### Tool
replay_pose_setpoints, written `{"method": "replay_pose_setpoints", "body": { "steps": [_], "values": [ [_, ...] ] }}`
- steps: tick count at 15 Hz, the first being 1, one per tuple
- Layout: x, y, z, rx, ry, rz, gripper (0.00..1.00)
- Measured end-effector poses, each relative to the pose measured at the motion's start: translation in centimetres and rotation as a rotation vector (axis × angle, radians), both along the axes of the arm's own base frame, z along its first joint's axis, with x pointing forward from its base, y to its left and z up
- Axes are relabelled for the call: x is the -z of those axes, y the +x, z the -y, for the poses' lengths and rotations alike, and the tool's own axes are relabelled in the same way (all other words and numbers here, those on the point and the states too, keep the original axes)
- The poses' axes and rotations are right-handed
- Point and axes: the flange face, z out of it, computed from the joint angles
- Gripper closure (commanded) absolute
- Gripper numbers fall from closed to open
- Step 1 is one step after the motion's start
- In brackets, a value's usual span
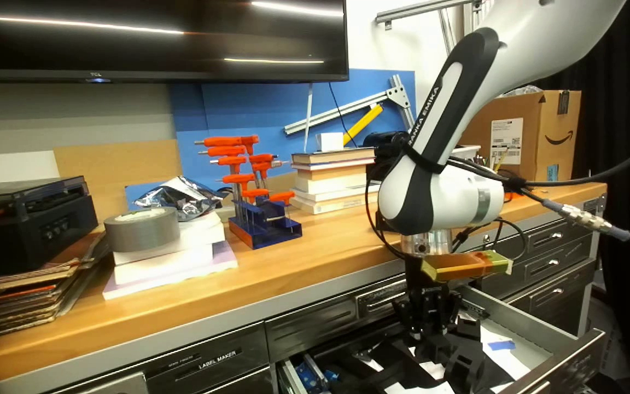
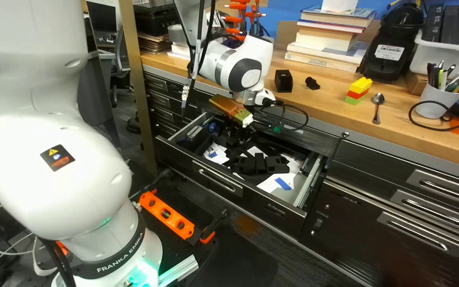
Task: Pick up the black objects from the base top and put them in the open drawer and then close the drawer
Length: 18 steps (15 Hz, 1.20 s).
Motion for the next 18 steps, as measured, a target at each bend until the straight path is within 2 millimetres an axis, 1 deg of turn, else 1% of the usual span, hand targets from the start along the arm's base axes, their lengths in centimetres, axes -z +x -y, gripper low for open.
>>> {"method": "replay_pose_setpoints", "body": {
  "steps": [1, 2, 3, 7, 9, 11, 13, 15, 18],
  "values": [
    [0.3, -0.2, -0.1, -0.004, 0.000, 0.004, 0.74],
    [0.6, -0.3, -0.2, -0.008, 0.000, 0.006, 0.31],
    [0.8, -0.4, -0.3, -0.010, 0.000, 0.007, 0.31],
    [1.3, -0.7, -0.6, -0.018, 0.004, -0.004, 0.05],
    [1.3, -0.7, -0.6, -0.015, 0.006, -0.003, 0.00],
    [0.9, -0.6, -0.5, -0.004, 0.014, 0.005, 0.00],
    [-0.2, -0.3, -0.4, 0.013, 0.023, 0.029, 0.00],
    [-2.3, -0.2, -0.3, 0.026, 0.028, 0.069, 0.00],
    [-7.3, -0.4, -0.3, 0.032, 0.026, 0.153, 0.00]
  ]
}}
